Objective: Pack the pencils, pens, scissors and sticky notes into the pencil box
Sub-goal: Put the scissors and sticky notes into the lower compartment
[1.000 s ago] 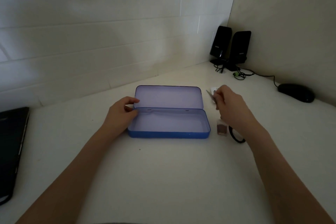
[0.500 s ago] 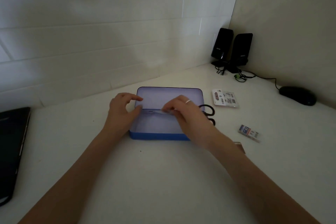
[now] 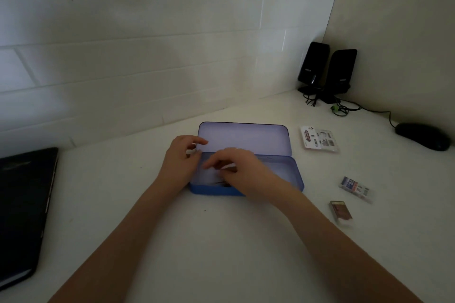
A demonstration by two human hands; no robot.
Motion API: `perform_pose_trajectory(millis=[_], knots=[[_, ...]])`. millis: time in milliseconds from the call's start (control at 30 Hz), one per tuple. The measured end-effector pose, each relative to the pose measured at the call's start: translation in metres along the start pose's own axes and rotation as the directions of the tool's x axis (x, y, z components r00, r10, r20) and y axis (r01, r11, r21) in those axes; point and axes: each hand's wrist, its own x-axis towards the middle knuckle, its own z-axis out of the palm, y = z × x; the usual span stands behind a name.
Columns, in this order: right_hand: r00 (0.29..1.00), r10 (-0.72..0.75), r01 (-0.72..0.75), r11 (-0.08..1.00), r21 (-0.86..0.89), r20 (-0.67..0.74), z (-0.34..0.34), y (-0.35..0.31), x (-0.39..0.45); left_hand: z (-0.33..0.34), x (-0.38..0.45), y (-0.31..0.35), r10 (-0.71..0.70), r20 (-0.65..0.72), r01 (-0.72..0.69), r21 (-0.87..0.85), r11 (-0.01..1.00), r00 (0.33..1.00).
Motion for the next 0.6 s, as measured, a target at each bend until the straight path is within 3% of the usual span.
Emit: perform_pose_trajectory(millis=[133,267,433,500,600], knots=[[0.972,0.141,-0.157,0.985,-0.072,-0.186,-0.043,0.016,-0.008,0.001,0.001,0.000,-0.018,0.010,0.017,0.034,0.999,1.000],[0.939,0.271,-0.320,0.916,-0.241,-0.213,-0.062,0.039,-0.018,0.002,-0.001,0.002,0.005,0.016,-0.005,0.015,1.000,1.000],[0.904,0.255,-0.361,0.886,-0.291,-0.344,-0.069,0.033,-0.019,0.001,-0.002,-0.001,-0.025,0.023,0.025,-0.022,0.999,0.999],[0.904,0.289,-0.384,0.873,-0.301,-0.315,-0.074,0.031,-0.022,0.002,-0.002,-0.002,-0.024,0.023,0.025,-0.034,0.999,0.999],[0.903,0.396,-0.429,0.834,-0.348,-0.165,-0.071,0.027,-0.025,0.003,-0.002,-0.003,-0.031,0.027,0.032,-0.032,0.999,0.999]])
